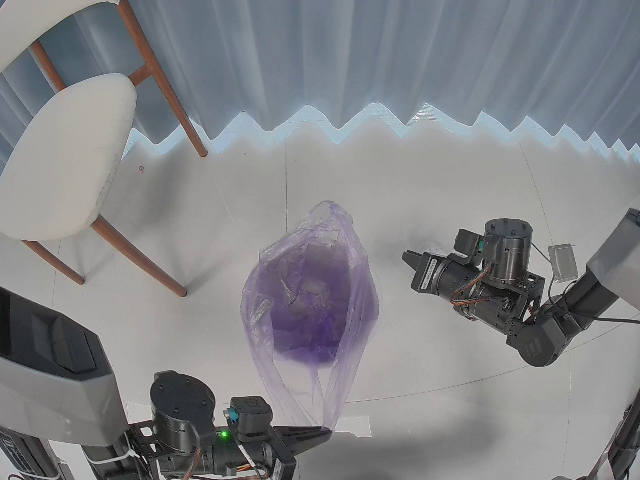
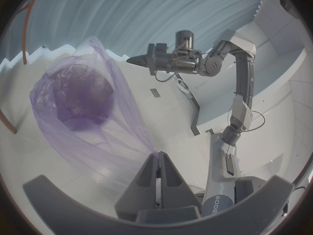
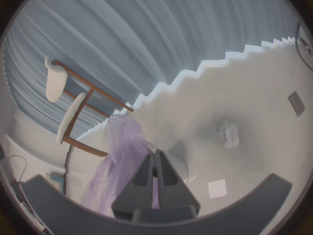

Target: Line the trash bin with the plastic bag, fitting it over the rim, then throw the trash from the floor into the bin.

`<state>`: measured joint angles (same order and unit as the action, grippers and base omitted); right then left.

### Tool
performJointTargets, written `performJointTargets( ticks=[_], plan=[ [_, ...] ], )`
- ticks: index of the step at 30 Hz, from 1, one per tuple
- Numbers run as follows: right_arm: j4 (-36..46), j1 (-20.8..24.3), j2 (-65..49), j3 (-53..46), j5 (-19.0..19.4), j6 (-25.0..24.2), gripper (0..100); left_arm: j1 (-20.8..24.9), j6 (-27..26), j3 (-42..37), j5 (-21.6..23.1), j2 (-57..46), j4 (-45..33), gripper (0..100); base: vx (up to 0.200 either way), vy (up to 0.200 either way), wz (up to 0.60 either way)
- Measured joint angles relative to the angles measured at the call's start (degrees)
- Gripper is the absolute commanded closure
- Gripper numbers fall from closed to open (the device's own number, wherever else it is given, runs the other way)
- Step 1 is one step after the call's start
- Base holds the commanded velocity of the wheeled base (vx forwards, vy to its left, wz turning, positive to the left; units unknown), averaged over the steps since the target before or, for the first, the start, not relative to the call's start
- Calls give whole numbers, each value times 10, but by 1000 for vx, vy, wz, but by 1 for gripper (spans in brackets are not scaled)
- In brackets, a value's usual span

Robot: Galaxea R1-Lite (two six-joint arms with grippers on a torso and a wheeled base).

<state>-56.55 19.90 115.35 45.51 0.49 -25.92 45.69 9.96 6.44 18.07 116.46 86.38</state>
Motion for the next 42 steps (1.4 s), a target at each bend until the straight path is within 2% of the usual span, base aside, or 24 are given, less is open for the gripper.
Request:
performJointTargets(
  ticks=[3, 4, 10, 15, 18, 24, 25, 31, 38, 42],
  plan=[
    [7, 0, -9, -3, 5, 5, 100, 16, -15, 3, -3, 11, 0, 100, 0, 0, 0],
    [16, 3, -12, -3, 5, 9, 0, 19, -19, 3, -4, 14, 0, 100, 0, 0, 0],
    [60, 20, -20, 23, 3, 45, 0, 23, -27, 6, -6, 25, 1, 100, 0, 0, 0],
    [68, 39, -15, 30, 1, 112, 0, 22, -28, 5, -7, 24, 1, 100, 0, 0, 0],
    [69, 62, 0, 31, -17, 143, 0, 19, -28, 5, -7, 23, 1, 100, 0, 0, 0],
    [66, 91, 37, 48, -35, 167, 0, 16, -28, 6, -8, 23, 1, 100, 0, 0, 0],
    [64, 94, 43, 53, -40, 167, 100, 16, -28, 6, -8, 23, 1, 100, 0, 0, 0],
    [31, 85, 63, 62, -47, 158, 100, 15, -28, 5, -8, 24, 1, 100, 0, 0, 0],
    [-6, 37, 63, 41, -39, 102, 100, 17, -32, 33, -8, 41, 0, 100, 0, 0, 0],
    [-29, 16, 65, 27, -23, 66, 100, 18, -55, 57, -11, 62, -18, 100, 0, 0, 0]
  ],
)
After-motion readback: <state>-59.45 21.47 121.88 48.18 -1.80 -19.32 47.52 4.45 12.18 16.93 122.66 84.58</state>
